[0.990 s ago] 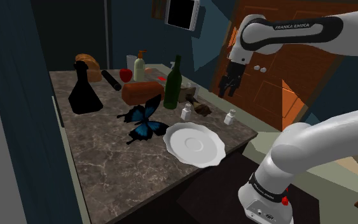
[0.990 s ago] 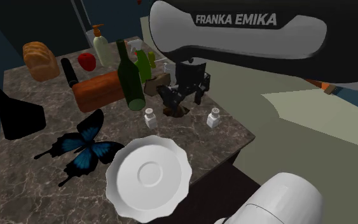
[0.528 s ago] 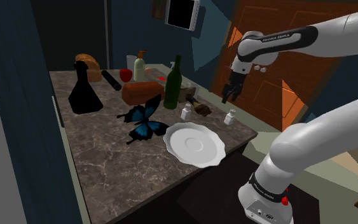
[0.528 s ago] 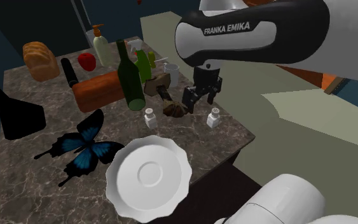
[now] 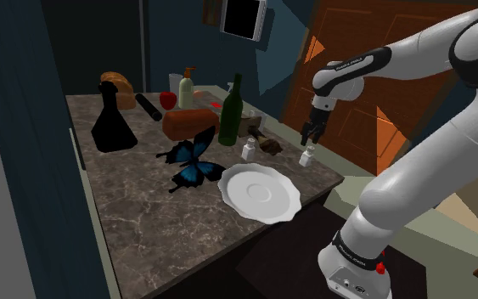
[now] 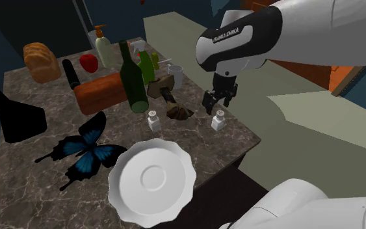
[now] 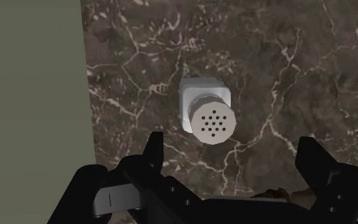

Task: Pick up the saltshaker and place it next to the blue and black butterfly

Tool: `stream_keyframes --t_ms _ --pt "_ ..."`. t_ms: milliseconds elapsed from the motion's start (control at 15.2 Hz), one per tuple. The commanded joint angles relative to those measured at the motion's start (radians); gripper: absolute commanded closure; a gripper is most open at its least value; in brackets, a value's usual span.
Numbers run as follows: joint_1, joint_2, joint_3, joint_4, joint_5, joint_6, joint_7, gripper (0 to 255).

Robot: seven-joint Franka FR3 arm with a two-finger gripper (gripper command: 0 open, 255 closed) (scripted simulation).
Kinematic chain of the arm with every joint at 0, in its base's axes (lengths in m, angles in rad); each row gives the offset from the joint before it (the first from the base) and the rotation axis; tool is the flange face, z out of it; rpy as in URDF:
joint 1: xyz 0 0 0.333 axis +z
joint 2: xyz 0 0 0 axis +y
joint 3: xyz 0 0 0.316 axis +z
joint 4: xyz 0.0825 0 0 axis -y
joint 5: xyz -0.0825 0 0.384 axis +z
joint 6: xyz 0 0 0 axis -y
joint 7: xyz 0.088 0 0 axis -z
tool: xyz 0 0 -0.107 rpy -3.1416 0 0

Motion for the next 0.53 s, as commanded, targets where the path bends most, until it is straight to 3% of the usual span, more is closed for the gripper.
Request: stream_keyframes --t_ms 0,462 --pt "0.001 0.051 -0.023 0.023 0.017 0.022 -0.032 0" --pt "0.007 0.105 -0.036 -0.042 0.042 0.134 -0.053 0"
